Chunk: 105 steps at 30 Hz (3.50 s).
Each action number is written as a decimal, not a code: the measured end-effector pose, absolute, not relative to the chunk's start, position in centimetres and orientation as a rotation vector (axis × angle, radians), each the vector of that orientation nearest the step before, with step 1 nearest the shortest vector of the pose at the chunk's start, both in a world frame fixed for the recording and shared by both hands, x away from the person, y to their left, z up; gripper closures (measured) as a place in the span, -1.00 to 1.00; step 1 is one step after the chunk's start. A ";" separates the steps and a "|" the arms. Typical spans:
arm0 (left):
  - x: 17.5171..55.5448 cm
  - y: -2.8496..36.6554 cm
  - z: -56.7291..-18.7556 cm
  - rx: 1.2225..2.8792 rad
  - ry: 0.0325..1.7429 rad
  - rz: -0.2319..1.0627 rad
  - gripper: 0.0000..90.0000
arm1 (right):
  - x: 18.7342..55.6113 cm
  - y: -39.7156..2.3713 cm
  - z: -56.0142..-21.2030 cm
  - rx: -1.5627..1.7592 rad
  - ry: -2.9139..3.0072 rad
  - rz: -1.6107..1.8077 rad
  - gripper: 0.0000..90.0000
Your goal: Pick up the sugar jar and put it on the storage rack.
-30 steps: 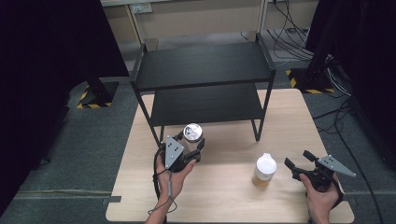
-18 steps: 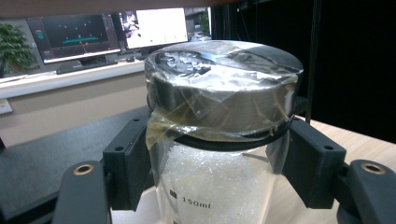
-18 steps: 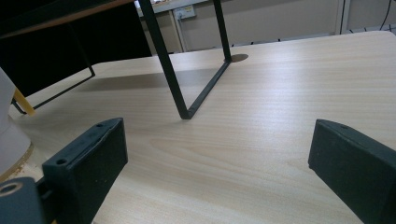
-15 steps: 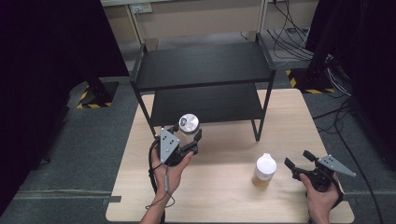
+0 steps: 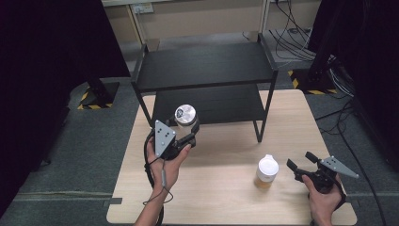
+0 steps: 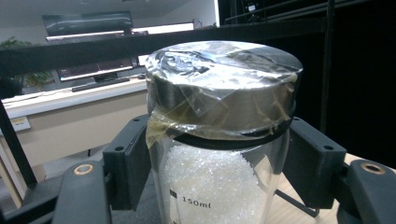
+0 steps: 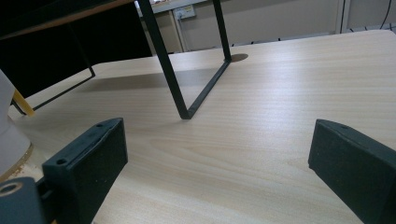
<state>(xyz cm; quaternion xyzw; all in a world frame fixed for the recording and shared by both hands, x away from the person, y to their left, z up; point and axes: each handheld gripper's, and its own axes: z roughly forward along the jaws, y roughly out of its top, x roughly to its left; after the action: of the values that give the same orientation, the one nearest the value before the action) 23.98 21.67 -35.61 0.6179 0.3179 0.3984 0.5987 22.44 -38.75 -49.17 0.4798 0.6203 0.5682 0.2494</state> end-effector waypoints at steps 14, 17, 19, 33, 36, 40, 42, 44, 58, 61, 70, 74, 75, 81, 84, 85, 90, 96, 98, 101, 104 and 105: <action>23.8 21.3 -33.5 1.386 0.754 0.967 -0.31 | 22.5 -38.8 -49.2 1.312 1.689 1.552 -0.89; 23.8 21.3 -33.0 1.374 0.759 0.973 -0.31 | 22.5 -38.8 -49.2 1.312 1.689 1.552 -0.89; 23.9 21.4 -32.6 1.373 0.757 0.969 -0.31 | 22.5 -38.8 -49.2 1.313 1.688 1.553 -0.89; 24.2 21.1 -30.2 1.337 0.774 0.985 -0.31 | 22.5 -38.8 -49.1 1.313 1.691 1.551 -0.89; 24.3 20.8 -29.7 1.330 0.785 0.993 -0.31 | 22.5 -38.8 -49.2 1.313 1.689 1.553 -0.89; 24.4 20.5 -29.2 1.326 0.795 1.002 -0.31 | 22.5 -38.8 -49.2 1.314 1.689 1.553 -0.89; 24.5 20.5 -29.0 1.325 0.798 1.003 -0.31 | 22.5 -38.9 -49.2 1.315 1.689 1.555 -0.89; 24.6 20.4 -28.8 1.321 0.802 1.004 -0.31 | 22.5 -38.9 -49.2 1.315 1.689 1.555 -0.89; 25.6 20.9 -26.7 1.301 0.838 1.004 -0.31 | 22.5 -38.9 -49.2 1.315 1.689 1.556 -0.89; 25.8 21.0 -26.3 1.300 0.841 1.008 -0.31 | 22.5 -38.9 -49.2 1.315 1.690 1.556 -0.89; 26.7 20.9 -24.8 1.293 0.862 1.024 -0.31 | 22.5 -38.9 -49.2 1.314 1.692 1.555 -0.89; 27.3 20.8 -24.0 1.289 0.881 1.037 -0.31 | 22.5 -38.9 -49.2 1.313 1.691 1.555 -0.89; 27.5 20.7 -23.9 1.287 0.886 1.038 -0.31 | 22.5 -38.9 -49.2 1.314 1.691 1.556 -0.89; 28.4 20.5 -23.2 1.288 0.907 1.050 -0.31 | 22.5 -38.9 -49.2 1.312 1.691 1.558 -0.89; 28.9 20.4 -23.0 1.283 0.919 1.054 -0.31 | 22.5 -39.0 -49.2 1.313 1.691 1.561 -0.89; 29.1 20.4 -23.0 1.281 0.923 1.052 -0.31 | 22.5 -39.0 -49.2 1.312 1.691 1.561 -0.89; 30.0 20.3 -22.8 1.275 0.940 1.052 -0.31 | 22.5 -39.0 -49.2 1.311 1.694 1.561 -0.89; 30.9 20.0 -22.8 1.282 0.973 1.062 -0.31 | 22.6 -39.0 -49.2 1.310 1.696 1.562 -0.89; 31.2 19.9 -23.0 1.277 0.986 1.062 -0.31 | 22.6 -39.0 -49.2 1.309 1.697 1.562 -0.89; 31.5 20.0 -23.3 1.273 0.994 1.064 -0.31 | 22.6 -39.0 -49.2 1.306 1.698 1.563 -0.89; 31.7 20.0 -23.3 1.275 1.002 1.069 -0.31 | 22.6 -39.0 -49.2 1.308 1.701 1.563 -0.89; 31.8 20.0 -23.4 1.272 1.004 1.070 -0.31 | 22.6 -39.0 -49.2 1.306 1.702 1.562 -0.89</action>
<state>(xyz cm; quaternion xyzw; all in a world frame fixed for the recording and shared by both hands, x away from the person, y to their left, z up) 31.78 19.95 -23.37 0.5408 0.4267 0.4547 0.5646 22.62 -39.03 -49.17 0.4776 0.6223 0.5712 0.2416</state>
